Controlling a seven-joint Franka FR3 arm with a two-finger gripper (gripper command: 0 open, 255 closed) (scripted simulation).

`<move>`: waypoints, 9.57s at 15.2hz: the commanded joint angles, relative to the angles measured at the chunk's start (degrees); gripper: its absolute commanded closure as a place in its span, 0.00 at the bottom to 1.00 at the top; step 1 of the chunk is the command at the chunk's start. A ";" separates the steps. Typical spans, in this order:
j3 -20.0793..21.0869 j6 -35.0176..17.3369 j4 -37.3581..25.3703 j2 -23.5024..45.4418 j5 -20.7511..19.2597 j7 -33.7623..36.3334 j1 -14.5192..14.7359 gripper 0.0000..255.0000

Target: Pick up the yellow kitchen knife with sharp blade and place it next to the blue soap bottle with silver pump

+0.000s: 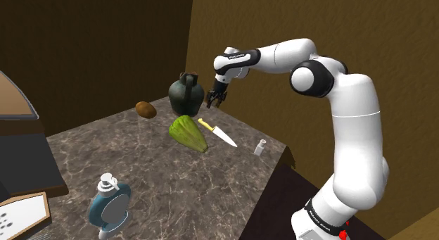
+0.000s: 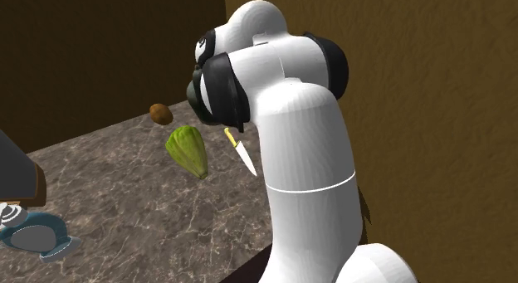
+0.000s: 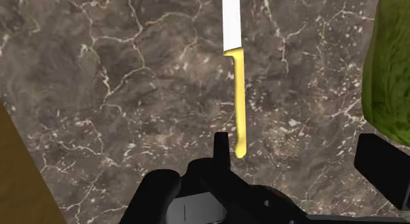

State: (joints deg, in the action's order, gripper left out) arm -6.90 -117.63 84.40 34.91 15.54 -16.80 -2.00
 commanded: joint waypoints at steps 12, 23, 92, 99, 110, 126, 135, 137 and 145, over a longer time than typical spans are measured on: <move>-2.26 -13.49 7.46 6.75 -7.41 1.60 5.63 0.00; -2.07 -14.74 7.40 8.06 -7.20 1.49 5.51 1.00; -4.35 23.00 -14.57 -7.90 -10.48 3.71 5.93 1.00; -3.53 20.96 -5.68 -14.91 -11.88 7.91 9.86 1.00; 1.14 15.69 12.71 -28.38 -14.39 21.17 18.77 1.00; 11.25 13.54 21.79 -35.62 -14.41 42.12 29.66 1.00; 17.36 13.69 19.27 -33.47 -14.46 54.31 35.73 1.00; 18.67 13.87 17.96 -32.37 -14.67 57.06 37.12 1.00; 23.37 15.43 9.75 -25.67 -16.64 68.09 43.17 1.00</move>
State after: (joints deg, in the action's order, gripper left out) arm 15.90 -102.27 95.06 8.39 -0.80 49.74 40.33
